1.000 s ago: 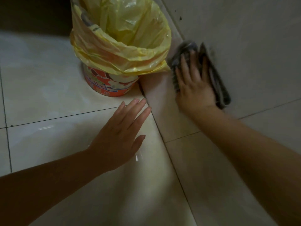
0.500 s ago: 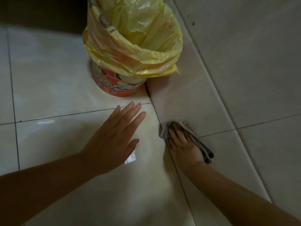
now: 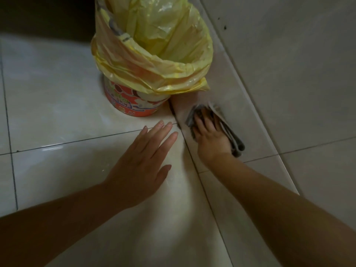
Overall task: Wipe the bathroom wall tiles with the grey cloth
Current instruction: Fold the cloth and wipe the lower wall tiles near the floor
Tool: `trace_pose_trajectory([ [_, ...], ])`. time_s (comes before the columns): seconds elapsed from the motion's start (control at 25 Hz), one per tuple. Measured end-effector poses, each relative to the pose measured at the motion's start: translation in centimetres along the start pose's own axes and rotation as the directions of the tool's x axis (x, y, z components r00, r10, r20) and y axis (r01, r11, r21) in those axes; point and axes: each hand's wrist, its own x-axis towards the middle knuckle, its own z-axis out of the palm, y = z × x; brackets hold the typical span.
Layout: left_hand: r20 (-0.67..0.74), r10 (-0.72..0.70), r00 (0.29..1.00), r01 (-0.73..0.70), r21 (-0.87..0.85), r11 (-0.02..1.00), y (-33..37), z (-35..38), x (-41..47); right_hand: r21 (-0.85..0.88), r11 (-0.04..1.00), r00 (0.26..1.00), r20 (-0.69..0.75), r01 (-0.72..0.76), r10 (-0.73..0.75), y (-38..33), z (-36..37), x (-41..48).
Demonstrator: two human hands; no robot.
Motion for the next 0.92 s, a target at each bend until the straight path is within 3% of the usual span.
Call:
trace_pose_trajectory([
  [0.16, -0.019, -0.009, 1.0, 0.008, -0.019, 1.0, 0.2, -0.2, 0.6, -0.018, 0.976, 0.942, -0.268, -0.217, 0.204, 5.3, -3.5, -2.3],
  [0.24, -0.032, -0.012, 0.999, 0.01, -0.043, 0.999, 0.5, -0.1, 0.9, -0.104, 0.958, 0.934, -0.273, -0.267, 0.231, 5.3, -4.0, -1.9],
  [0.4, -0.017, -0.04, 0.999, 0.04, -0.051, 0.998, -0.2, -0.5, -0.1, -0.241, 0.97, 0.997, -0.054, 0.032, -0.047, -0.9, -0.2, 0.1],
  [0.48, 0.011, -0.029, 1.0, 0.028, 0.005, 1.0, -1.0, -0.7, -0.9, -0.192, 0.968, 0.987, 0.053, 0.162, -0.154, -3.3, 2.3, -0.2],
  [0.68, 0.059, -0.008, 0.998, 0.007, 0.022, 1.0, -1.3, -0.9, -1.7, -0.217, 0.925, 0.947, 0.152, 0.313, -0.285, -5.3, 7.3, -8.0],
  [0.76, 0.056, 0.008, 0.998, -0.008, -0.007, 1.0, -0.4, -0.8, -1.6, -0.138, 0.969, 0.978, 0.078, 0.205, -0.195, -3.8, 7.5, -10.3],
  [0.84, 0.057, 0.025, 0.998, -0.024, -0.031, 0.999, 0.4, -0.6, -1.4, -0.038, 0.999, 0.99, -0.139, 0.009, -0.014, -1.9, 6.5, -9.9],
  [0.92, 0.056, 0.03, 0.998, -0.028, -0.039, 0.999, 1.2, -0.5, -1.1, 0.052, 0.995, 0.983, -0.162, -0.08, 0.088, -1.1, 4.8, -8.6],
])
